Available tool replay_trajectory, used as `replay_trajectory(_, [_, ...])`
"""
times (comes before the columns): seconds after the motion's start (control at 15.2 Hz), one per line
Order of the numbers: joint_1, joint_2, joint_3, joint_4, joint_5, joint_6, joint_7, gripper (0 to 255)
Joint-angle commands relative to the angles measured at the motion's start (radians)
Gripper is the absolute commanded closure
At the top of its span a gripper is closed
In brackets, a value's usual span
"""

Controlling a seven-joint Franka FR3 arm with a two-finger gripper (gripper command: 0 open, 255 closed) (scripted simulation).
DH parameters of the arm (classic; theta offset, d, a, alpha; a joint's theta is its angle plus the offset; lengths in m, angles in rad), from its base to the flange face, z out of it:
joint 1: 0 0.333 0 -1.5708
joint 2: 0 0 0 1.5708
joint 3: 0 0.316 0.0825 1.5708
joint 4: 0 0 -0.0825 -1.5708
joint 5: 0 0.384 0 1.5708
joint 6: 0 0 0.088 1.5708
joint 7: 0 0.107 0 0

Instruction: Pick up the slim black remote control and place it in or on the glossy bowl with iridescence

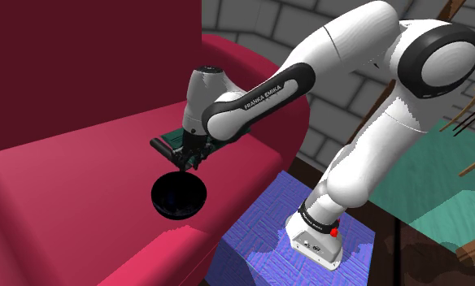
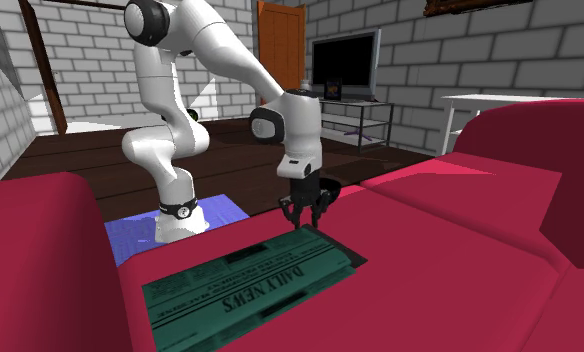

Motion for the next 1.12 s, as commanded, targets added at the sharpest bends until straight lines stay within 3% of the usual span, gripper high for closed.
replay_trajectory(0.0, [0.001, -0.014, 0.0, 0.005, 0.009, -0.019, -0.006, 255])
replay_trajectory(1.06, [0.006, -0.16, -0.023, 0.102, 0.056, -0.256, -0.037, 255])
